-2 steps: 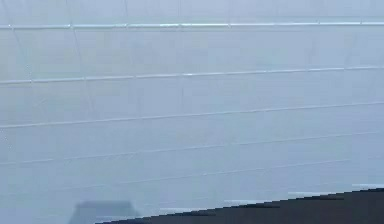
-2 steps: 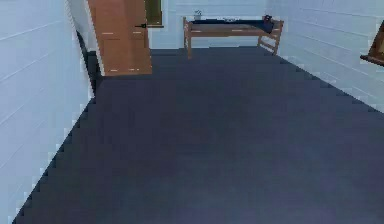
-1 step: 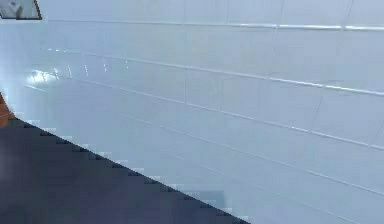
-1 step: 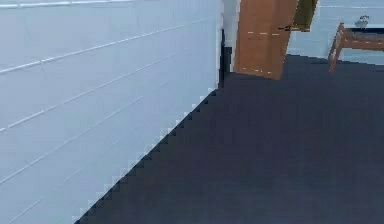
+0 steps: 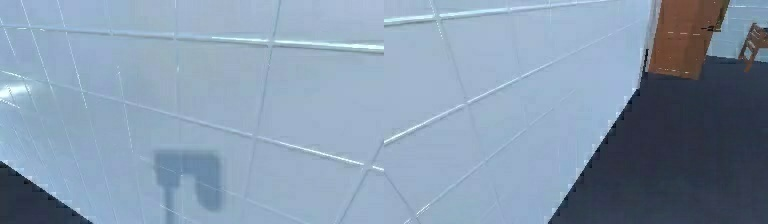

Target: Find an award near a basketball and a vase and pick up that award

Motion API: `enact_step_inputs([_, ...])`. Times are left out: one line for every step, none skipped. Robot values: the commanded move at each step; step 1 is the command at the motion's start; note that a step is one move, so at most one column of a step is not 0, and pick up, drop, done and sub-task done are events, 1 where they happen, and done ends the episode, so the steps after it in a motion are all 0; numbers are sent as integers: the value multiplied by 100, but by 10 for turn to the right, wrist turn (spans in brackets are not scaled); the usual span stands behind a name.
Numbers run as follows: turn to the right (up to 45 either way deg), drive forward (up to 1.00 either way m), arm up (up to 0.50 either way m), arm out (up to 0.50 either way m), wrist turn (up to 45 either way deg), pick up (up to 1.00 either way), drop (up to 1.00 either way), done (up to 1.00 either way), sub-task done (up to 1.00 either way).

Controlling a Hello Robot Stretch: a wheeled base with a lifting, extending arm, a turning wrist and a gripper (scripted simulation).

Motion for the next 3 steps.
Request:
enact_step_inputs([-450,0,0,0,0,0,0,0,0])
enact_step_inputs([-270,0,0,0,0,0,0,0,0])
enact_step_inputs([0,75,0,0,0,0,0,0,0])
